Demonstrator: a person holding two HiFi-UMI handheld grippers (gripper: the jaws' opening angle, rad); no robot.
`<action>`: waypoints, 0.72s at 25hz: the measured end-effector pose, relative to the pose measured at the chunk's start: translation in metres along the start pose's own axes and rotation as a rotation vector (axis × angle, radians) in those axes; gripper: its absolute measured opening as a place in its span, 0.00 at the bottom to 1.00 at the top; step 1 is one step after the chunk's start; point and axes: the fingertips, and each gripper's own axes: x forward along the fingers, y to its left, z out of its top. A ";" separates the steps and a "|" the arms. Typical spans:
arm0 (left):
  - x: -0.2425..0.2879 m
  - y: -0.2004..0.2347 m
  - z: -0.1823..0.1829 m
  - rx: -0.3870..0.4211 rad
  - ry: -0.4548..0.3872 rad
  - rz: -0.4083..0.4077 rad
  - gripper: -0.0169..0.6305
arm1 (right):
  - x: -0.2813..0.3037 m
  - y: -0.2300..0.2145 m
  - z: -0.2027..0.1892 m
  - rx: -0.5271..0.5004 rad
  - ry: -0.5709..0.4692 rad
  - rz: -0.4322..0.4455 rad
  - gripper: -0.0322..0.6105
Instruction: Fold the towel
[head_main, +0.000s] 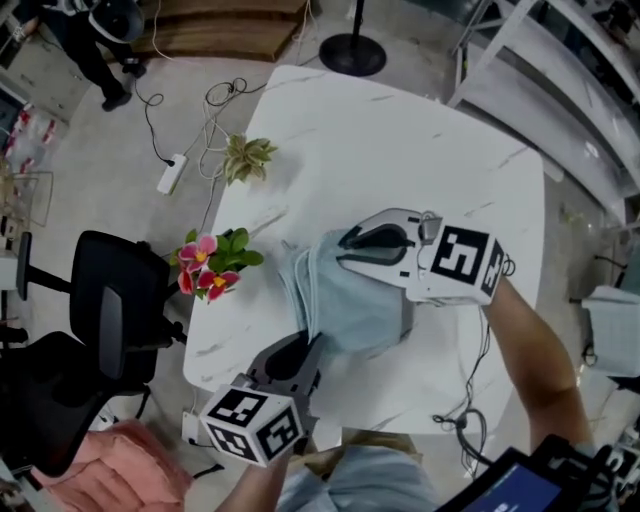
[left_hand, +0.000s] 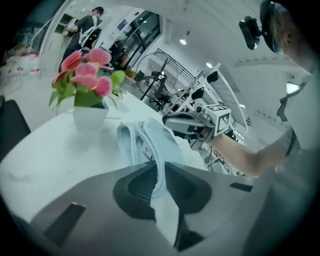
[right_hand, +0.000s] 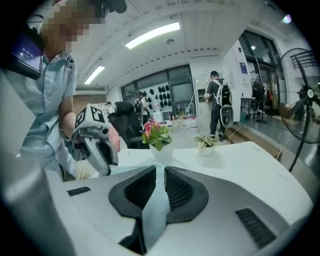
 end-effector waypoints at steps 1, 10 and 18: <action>0.002 0.006 -0.009 -0.045 0.008 -0.003 0.10 | 0.005 -0.001 0.004 0.002 -0.008 -0.004 0.15; 0.016 0.031 -0.025 -0.168 0.007 0.003 0.11 | 0.069 -0.021 -0.037 -0.094 0.261 -0.055 0.15; 0.018 0.029 -0.026 -0.149 0.029 0.006 0.11 | 0.057 0.001 0.001 -0.099 0.202 0.333 0.41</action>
